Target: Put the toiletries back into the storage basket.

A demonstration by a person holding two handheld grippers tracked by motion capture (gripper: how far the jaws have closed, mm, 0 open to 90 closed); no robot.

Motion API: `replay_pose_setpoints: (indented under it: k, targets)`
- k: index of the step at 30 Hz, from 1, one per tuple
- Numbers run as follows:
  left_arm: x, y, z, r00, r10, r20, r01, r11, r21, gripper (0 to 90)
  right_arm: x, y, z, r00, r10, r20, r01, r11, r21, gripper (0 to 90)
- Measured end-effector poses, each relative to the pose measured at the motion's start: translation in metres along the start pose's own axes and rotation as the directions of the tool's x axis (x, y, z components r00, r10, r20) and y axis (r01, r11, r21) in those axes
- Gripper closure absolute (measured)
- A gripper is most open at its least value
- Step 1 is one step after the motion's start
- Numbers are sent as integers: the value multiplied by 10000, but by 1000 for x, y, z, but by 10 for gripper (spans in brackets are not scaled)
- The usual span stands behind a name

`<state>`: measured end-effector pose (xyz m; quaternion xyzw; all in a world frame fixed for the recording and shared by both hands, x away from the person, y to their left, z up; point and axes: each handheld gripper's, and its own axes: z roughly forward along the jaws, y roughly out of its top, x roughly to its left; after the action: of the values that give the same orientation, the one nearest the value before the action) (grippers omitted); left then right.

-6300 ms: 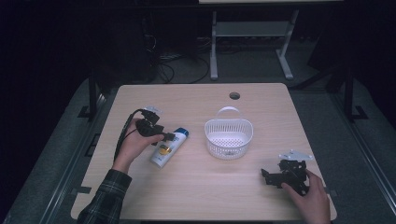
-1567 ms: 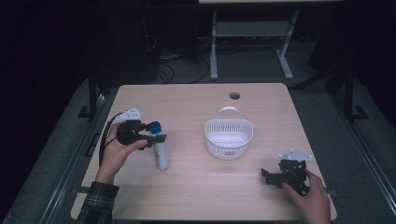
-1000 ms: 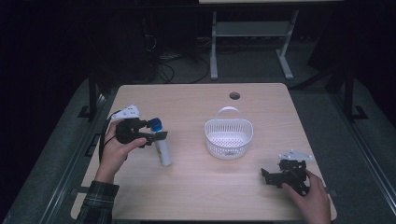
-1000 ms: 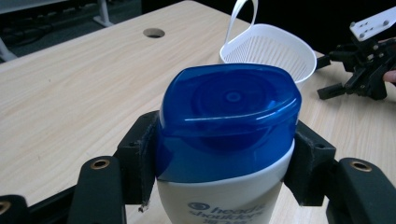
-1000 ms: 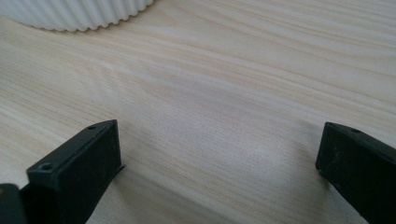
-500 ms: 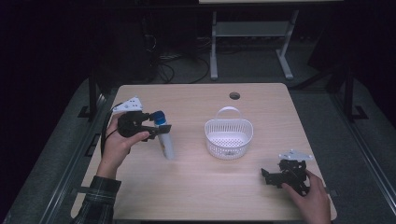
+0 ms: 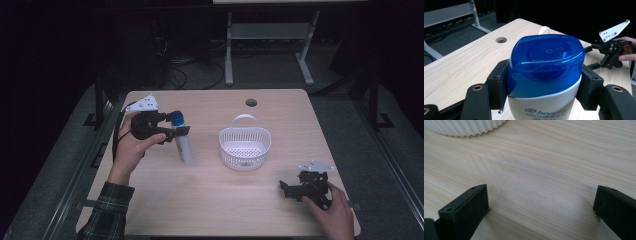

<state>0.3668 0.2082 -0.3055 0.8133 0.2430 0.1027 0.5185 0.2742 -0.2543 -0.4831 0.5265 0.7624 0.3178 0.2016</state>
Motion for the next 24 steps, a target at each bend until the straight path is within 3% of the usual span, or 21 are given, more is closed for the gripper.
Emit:
replay_pose_setpoints:
  k: [24]
  targets:
    - [-9, 41, 31, 9974, 480, 544, -469, 9987, -218, 364, 0, 0, 0, 10000, -18, -5, 18, 10000, -7, 0]
